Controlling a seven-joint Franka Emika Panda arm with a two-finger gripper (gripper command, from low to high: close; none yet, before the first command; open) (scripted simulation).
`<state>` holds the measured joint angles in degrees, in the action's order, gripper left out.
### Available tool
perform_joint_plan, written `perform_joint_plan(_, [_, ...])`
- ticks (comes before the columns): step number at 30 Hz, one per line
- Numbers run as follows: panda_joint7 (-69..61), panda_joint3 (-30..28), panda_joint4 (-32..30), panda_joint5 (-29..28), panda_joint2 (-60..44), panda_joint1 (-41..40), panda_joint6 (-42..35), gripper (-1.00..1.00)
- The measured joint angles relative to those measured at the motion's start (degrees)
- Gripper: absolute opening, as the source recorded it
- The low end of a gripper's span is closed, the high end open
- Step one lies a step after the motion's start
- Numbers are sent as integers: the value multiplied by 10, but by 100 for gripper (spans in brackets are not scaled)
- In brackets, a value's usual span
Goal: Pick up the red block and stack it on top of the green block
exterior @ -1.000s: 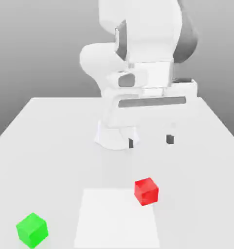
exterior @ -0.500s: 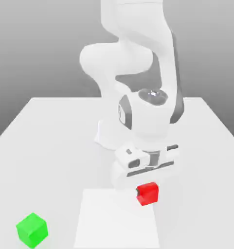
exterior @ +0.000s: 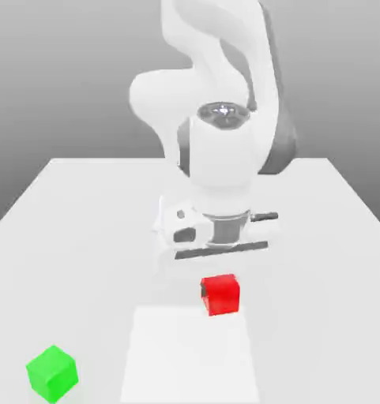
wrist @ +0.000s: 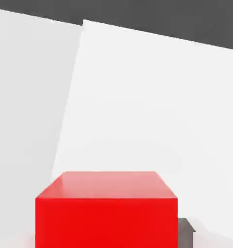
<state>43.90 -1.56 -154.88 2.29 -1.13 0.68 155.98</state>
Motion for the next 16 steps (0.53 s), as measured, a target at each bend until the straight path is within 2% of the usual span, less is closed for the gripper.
perform_joint_plan(8, [136,-92,164,16,-84,-114,-81,-100])
perform_joint_plan(12, [130,-88,185,46,-159,-135,-29,-100])
perform_joint_plan(13, [126,-84,186,52,-175,-139,-15,100])
perform_joint_plan(16, [126,-84,186,52,-175,-139,-15,100])
